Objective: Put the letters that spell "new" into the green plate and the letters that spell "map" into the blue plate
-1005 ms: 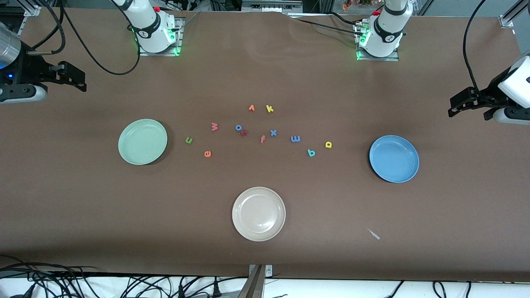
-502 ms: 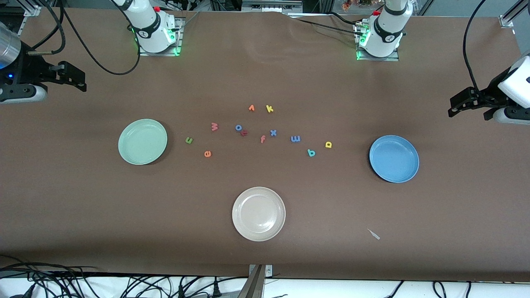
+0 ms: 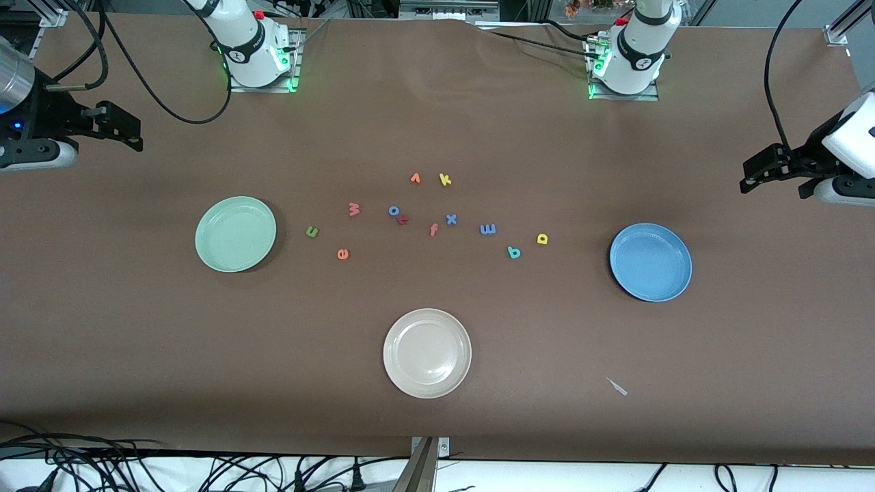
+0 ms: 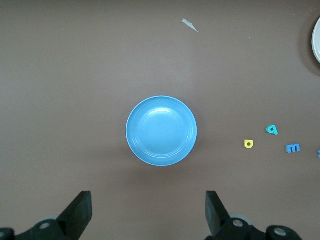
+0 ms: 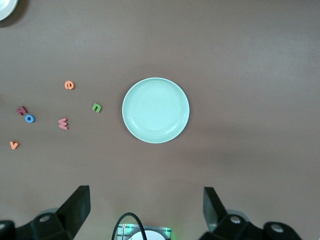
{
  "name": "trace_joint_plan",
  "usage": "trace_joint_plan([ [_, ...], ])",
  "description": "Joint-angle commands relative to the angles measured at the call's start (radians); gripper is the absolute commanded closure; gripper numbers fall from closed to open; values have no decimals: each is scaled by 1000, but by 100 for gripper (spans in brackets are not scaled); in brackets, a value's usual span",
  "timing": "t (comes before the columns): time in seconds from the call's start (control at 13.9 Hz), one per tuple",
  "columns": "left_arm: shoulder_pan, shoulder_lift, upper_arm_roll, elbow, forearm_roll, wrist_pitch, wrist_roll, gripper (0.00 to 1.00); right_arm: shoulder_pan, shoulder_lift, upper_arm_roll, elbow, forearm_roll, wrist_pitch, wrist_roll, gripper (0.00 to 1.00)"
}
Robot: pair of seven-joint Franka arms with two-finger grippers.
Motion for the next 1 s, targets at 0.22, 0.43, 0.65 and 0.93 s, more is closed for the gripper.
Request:
trace_joint_plan([
  [0.22, 2, -2, -2, 0, -8, 0, 18, 0, 3, -8, 0, -7, 1, 2, -3, 0],
  [0.43, 2, -2, -2, -1, -8, 0, 18, 0, 3, -8, 0, -5, 1, 4, -3, 0],
  [0.65, 2, -2, -2, -1, -8, 1, 18, 0, 3, -5, 0, -1, -9, 2, 0, 0],
  [0.93, 2, -1, -2, -1, -8, 1, 18, 0, 3, -1, 0, -1, 7, 7, 8, 0],
])
